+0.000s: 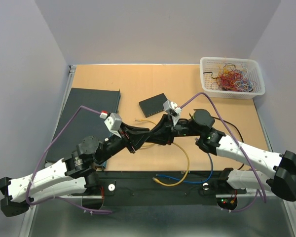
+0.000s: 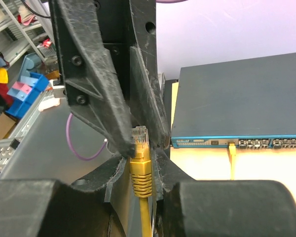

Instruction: Insert the plug into the switch port

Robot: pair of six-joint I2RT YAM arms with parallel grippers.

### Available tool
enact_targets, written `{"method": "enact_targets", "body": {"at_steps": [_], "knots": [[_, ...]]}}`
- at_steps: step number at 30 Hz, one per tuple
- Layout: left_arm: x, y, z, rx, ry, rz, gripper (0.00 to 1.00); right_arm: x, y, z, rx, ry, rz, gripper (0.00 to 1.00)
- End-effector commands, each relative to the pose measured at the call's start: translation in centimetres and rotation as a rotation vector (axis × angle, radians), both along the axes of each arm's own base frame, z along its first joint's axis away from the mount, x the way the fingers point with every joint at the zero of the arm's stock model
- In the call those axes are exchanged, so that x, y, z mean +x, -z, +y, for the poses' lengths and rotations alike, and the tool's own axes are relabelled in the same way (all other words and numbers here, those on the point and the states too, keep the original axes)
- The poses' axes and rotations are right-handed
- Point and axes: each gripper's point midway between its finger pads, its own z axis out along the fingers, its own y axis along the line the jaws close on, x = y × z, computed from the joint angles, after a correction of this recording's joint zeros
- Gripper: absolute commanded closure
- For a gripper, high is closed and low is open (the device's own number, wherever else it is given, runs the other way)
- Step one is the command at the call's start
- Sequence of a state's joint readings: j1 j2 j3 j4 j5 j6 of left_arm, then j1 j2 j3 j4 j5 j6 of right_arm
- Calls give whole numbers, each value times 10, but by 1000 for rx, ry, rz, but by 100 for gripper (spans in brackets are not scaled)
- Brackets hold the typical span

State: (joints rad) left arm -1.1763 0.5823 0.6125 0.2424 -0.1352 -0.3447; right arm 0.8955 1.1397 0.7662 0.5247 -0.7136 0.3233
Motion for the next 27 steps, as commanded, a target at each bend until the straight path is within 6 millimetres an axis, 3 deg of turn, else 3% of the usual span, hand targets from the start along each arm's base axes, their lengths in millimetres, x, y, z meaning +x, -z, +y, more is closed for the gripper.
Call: {"method": "enact_targets", "body": {"at_steps": [1, 7, 11, 14, 17, 18, 19, 20, 21, 24, 27], "knots": [[-10, -16, -6, -46, 57, 5, 72, 12, -30, -1, 67, 78, -62, 100], [-10, -11, -10, -35, 62, 14, 83, 15, -38, -4, 94, 113, -55, 99], [-10, -11, -12, -45, 68, 9, 100, 15, -46, -6, 146, 121, -46, 100], [-18, -22, -7, -82, 97, -58, 100, 15, -51, -8, 164, 127, -30, 96], [-23, -37, 2, -111, 102, -160, 100, 7, -61, -10, 174, 95, -48, 49], [-23, -42, 5, -118, 98, -186, 100, 6, -63, -12, 167, 95, -53, 29], [-23, -47, 8, -124, 90, -208, 100, 6, -63, -13, 154, 101, -71, 24], [-24, -57, 12, -136, 80, -236, 100, 4, -62, -16, 127, 103, -67, 5], [-25, -65, 16, -145, 77, -263, 100, 4, -63, -18, 115, 110, -71, 0], [-29, -82, 23, -150, 74, -344, 100, 0, -68, -31, 107, 135, -99, 0], [-48, -96, 25, -161, 153, -441, 100, -9, -69, -38, 105, 118, -105, 0]]}}
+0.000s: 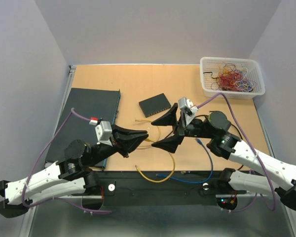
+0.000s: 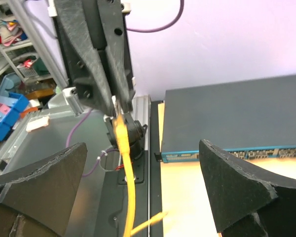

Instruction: Insert the plug into the switch port

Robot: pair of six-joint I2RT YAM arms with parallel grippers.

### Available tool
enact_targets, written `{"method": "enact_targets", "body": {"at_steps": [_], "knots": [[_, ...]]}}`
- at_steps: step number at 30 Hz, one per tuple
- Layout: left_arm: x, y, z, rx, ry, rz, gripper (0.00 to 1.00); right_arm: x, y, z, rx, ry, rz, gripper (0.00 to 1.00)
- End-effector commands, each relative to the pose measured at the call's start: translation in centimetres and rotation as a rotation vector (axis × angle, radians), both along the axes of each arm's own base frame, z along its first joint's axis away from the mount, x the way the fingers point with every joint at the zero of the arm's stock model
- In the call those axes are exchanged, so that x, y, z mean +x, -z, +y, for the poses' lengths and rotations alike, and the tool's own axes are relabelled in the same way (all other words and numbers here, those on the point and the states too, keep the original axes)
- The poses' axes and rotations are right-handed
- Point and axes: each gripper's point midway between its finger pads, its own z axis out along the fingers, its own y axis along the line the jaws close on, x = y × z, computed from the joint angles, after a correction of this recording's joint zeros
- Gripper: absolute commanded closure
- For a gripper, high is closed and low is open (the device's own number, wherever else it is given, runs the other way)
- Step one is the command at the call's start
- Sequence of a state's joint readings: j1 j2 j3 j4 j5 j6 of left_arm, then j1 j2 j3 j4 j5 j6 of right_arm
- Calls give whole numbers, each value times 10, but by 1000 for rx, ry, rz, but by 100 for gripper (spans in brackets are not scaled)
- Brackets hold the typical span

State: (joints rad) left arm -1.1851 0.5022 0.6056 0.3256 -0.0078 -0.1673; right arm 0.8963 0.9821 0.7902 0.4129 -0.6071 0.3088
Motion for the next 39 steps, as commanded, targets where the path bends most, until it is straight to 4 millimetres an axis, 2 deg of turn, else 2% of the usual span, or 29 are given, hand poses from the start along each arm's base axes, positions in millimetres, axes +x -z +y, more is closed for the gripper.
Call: {"method": "enact_targets", "body": {"at_steps": [1, 4, 11, 14, 15, 16, 17, 18, 20, 21, 23, 24, 25, 26, 27, 29, 30, 32, 34, 35, 38, 39], "knots": [[-28, -64, 17, -120, 83, -224, 100, -8, -25, -13, 32, 4, -60, 0], [-35, -75, 23, -145, 92, -275, 100, -13, -21, -8, 18, -43, -30, 0], [-35, -78, 16, -139, 105, -280, 100, -17, -19, 5, 29, -129, 10, 4], [-35, -74, 12, -133, 116, -276, 100, -15, -21, 10, 48, -137, 15, 16], [-34, -74, 11, -132, 115, -278, 100, -15, -22, 10, 53, -143, 18, 21], [-34, -73, 10, -129, 115, -281, 100, -15, -21, 11, 55, -146, 28, 34], [-33, -72, 9, -125, 113, -280, 100, -15, -24, 11, 71, -149, 18, 42], [-32, -71, 9, -123, 109, -279, 100, -16, -25, 11, 81, -152, 16, 64], [-30, -67, 8, -115, 98, -278, 100, -18, -27, 10, 100, -159, 12, 92], [-27, -67, 8, -115, 85, -275, 100, -18, -27, 9, 104, -157, 11, 100], [-22, -63, 8, -113, 64, -254, 100, -15, -21, 8, 103, -131, 15, 100], [-11, -64, 13, -125, 2, -214, 96, -5, -22, 7, 119, -70, 24, 99], [-5, -63, 15, -127, -28, -177, 83, -1, -24, 3, 134, -30, 19, 99], [10, -62, 22, -141, -108, -106, 55, 12, -14, 2, 118, 50, 46, 100], [16, -62, 25, -141, -141, -74, 40, 19, -13, -3, 114, 104, 26, 100], [27, -62, 34, -133, -208, 4, 19, 33, 2, -9, 74, 198, 52, 100], [39, -59, 41, -149, -277, 76, 15, 45, 9, -13, 63, 277, 65, 99], [46, -60, 51, -145, -330, 132, 13, 56, 17, -21, 39, 360, 68, 99], [52, -62, 59, -169, -380, 203, 13, 75, 23, -32, 27, 486, 74, 99], [54, -63, 61, -177, -389, 222, 13, 87, 26, -40, 20, 568, 87, 99], [61, -65, 67, -209, -436, 314, 13, 100, 32, -51, -3, 687, 75, 99], [66, -61, 64, -202, -466, 344, 14, 110, 32, -61, 0, 780, 80, 99]]}}
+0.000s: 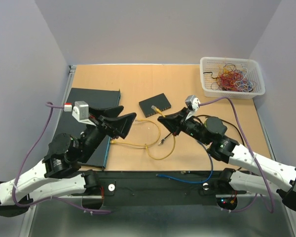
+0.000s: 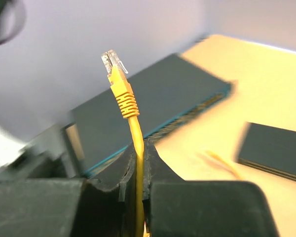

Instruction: Insert the plug into the switch port

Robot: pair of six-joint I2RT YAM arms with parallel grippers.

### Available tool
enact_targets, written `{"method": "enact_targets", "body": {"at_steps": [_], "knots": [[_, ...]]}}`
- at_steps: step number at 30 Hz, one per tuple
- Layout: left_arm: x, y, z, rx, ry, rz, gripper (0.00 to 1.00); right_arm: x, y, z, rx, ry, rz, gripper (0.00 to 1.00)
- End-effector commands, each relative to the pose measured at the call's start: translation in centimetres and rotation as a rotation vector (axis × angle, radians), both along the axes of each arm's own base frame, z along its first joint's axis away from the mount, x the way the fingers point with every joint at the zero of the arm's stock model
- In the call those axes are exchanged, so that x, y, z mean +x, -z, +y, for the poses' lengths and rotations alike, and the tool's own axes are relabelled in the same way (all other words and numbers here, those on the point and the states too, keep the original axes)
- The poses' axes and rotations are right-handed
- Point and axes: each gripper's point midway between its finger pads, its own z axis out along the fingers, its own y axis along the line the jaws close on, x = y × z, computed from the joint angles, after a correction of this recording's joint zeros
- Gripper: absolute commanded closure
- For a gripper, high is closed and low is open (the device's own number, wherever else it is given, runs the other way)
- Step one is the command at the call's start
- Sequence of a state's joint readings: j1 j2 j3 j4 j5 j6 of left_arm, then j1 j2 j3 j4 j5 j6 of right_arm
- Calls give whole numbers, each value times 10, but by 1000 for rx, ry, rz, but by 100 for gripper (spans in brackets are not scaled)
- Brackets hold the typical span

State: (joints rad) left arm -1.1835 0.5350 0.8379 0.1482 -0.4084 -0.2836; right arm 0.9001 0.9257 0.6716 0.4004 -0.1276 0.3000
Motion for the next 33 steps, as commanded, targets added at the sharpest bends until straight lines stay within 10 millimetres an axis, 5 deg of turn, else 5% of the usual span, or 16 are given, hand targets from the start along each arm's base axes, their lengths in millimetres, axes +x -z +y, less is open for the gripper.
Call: {"method": "enact_targets", "body": {"at_steps": [1, 8, 12, 21, 33], "knots": [[19, -5, 9, -87, -117, 165, 14, 39, -1, -36, -23, 346, -26, 99], [30, 5, -46, -104, -46, 172, 17, 31, -1, -28, -53, 422, -69, 100], [43, 6, -59, -133, 9, 143, 19, 28, -1, -21, -63, 418, -64, 100], [69, 42, -70, -127, 35, 199, 30, 26, -3, -14, -32, 398, -41, 100], [73, 53, -83, -146, 86, 205, 50, 24, -4, -7, -13, 376, -22, 99]]}}
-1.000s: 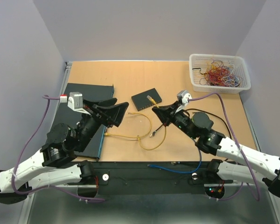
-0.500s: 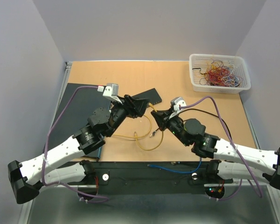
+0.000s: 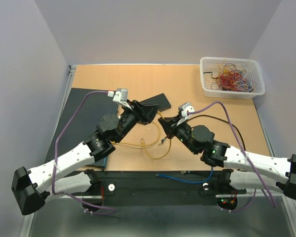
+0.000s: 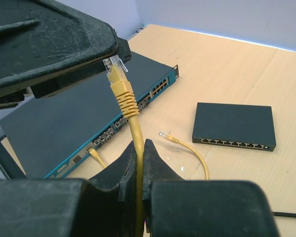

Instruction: Insert the plug into the switch port

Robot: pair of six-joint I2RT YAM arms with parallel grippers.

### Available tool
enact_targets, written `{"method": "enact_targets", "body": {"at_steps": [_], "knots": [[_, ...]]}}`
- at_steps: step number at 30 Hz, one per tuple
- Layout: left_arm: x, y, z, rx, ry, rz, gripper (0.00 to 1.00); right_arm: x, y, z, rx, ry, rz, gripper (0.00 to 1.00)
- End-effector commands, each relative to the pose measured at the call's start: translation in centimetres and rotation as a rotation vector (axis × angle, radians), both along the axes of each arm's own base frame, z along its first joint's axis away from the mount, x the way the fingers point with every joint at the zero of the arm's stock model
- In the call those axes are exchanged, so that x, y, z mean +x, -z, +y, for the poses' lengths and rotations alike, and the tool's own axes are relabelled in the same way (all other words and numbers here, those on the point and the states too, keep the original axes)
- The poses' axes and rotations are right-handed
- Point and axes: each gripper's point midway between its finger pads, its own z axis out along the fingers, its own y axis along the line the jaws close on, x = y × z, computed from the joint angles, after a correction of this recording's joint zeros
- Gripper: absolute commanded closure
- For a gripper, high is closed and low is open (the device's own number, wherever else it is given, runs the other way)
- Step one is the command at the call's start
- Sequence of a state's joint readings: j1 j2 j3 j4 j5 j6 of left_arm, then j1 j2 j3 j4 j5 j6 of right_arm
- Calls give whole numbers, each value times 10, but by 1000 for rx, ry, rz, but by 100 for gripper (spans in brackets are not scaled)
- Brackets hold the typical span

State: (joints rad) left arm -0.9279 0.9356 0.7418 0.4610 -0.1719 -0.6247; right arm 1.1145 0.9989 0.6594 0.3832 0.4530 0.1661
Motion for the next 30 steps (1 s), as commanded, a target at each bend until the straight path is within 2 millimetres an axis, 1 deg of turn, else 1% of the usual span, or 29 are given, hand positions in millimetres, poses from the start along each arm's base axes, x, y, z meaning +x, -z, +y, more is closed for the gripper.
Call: {"method": "enact_targets", "body": {"at_steps": [1, 5, 7, 11, 13, 14, 16, 18, 19, 20, 21, 22, 23, 24, 25, 26, 27, 28, 29, 30], "knots": [[-5, -23, 1, -86, 27, -54, 52, -2, -43, 3, 127, -4, -43, 99], [-8, -24, 0, -92, 41, -57, 61, -3, -42, 4, 138, -12, -35, 99], [-9, -22, -3, -90, 57, -55, 64, -4, -43, 5, 145, -17, -34, 100], [-12, -21, -8, -95, 83, -55, 73, -8, -49, 7, 169, -37, -38, 100], [-12, -16, -9, -90, 92, -50, 85, -10, -51, 7, 179, -45, -41, 99], [-12, -13, -9, -94, 88, -40, 100, -11, -52, 8, 185, -51, -40, 100], [-11, -13, -6, -97, 78, -45, 100, -16, -56, 9, 191, -82, -47, 100], [-12, -13, -2, -88, 71, -64, 100, -23, -65, 9, 204, -118, -63, 99], [-14, -18, 3, -78, 68, -98, 100, -31, -70, 13, 198, -171, -74, 88], [-14, -21, 7, -72, 66, -119, 100, -36, -74, 15, 194, -202, -80, 73], [-20, -27, 12, -59, 78, -168, 100, -50, -84, 22, 173, -299, -96, 57], [-19, -30, 18, -56, 71, -195, 100, -58, -88, 25, 157, -354, -101, 36], [-21, -38, 24, -73, 68, -228, 100, -67, -86, 28, 128, -416, -101, 28], [-38, -44, 26, -87, 139, -278, 100, -92, -96, 32, 132, -557, -132, 21], [-45, -49, 30, -100, 160, -319, 100, -105, -106, 31, 146, -622, -151, 15], [-52, -60, 36, -127, 172, -374, 100, -119, -114, 30, 160, -693, -164, 15], [-59, -62, 37, -132, 198, -405, 100, -133, -124, 25, 178, -756, -186, 15], [-77, -70, 38, -137, 261, -464, 100, -145, -130, 23, 187, -816, -201, 16], [-86, -74, 39, -140, 290, -503, 100, -163, -141, 19, 199, -904, -232, 21], [-99, -83, 45, -164, 311, -562, 100, -171, -146, 14, 211, -934, -233, 25]]}}
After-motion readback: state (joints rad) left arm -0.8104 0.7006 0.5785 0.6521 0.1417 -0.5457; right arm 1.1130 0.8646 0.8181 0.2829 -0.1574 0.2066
